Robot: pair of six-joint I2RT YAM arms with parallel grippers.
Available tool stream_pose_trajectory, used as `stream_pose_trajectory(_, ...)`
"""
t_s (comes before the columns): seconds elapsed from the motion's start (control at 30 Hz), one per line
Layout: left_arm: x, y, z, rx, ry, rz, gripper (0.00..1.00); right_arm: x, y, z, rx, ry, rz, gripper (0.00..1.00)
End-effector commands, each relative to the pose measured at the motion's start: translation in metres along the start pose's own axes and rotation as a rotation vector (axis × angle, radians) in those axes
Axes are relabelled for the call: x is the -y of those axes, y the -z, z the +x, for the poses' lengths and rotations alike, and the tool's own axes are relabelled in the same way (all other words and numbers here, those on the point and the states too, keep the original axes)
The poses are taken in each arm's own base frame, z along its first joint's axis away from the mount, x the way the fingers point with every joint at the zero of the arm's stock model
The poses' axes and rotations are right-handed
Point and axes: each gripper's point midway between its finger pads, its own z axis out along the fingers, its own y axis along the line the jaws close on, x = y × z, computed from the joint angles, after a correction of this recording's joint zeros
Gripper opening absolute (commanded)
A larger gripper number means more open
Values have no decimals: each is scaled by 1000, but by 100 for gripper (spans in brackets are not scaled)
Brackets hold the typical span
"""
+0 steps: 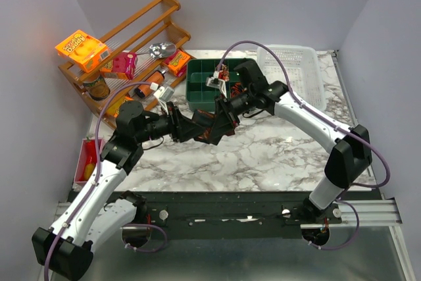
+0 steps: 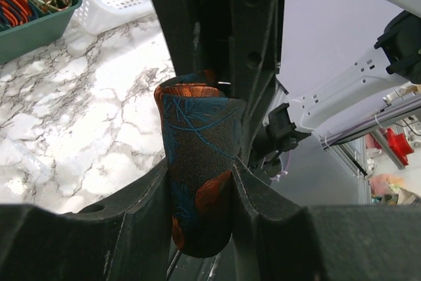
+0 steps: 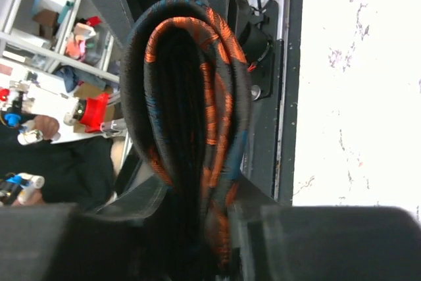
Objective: Roll the ties
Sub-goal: Place the tie in the storage box.
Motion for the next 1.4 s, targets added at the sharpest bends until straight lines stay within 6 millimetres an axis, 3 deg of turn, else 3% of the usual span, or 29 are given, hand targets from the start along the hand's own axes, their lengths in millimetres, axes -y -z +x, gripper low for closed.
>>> stream_pose_trajectory(0.0,-9,0,0,8,-17,-48,47,8,-4,-4,-13,-15,45,14)
stream_pose_trajectory(0.1,-20,1,0,11,-21,-106,53,18,-5,-2,-26,-34,79,4)
stream_pose_trajectory(0.2,-35,4,-4,18,-11,-214,66,34,-4,-6,-26,-48,165,1)
stream_pose_trajectory(0.33,-79,22,-18,64,19,-517,99,61,1,-27,9,-82,320,1)
stream_pose_trajectory(0.43,-89,41,-37,149,21,-653,99,90,10,-39,47,-134,447,1)
stream_pose_trajectory(0.6,-88,70,-66,324,-9,-767,99,138,48,-75,165,-184,692,1)
stream_pose_trajectory(0.67,-91,73,-66,319,-11,-792,99,160,61,-83,199,-215,775,1)
stream_pose_trajectory(0.7,-94,75,-66,318,-16,-812,99,162,68,-96,229,-198,805,1)
stream_pose_trajectory(0.77,-101,75,-61,296,-17,-836,99,178,80,-102,252,-215,874,1)
stream_pose_trajectory(0.8,-103,75,-60,290,-17,-844,99,196,87,-100,256,-234,939,1)
stream_pose_trajectory(0.93,-111,72,-50,256,-16,-850,99,223,115,-120,337,-255,1084,1)
stream_pose_trajectory(1.1,-121,65,-37,213,1,-851,99,258,148,-114,405,-333,1228,1)
stream_pose_trajectory(1.37,-129,58,-26,165,7,-845,99,292,151,-79,361,-444,1312,1)
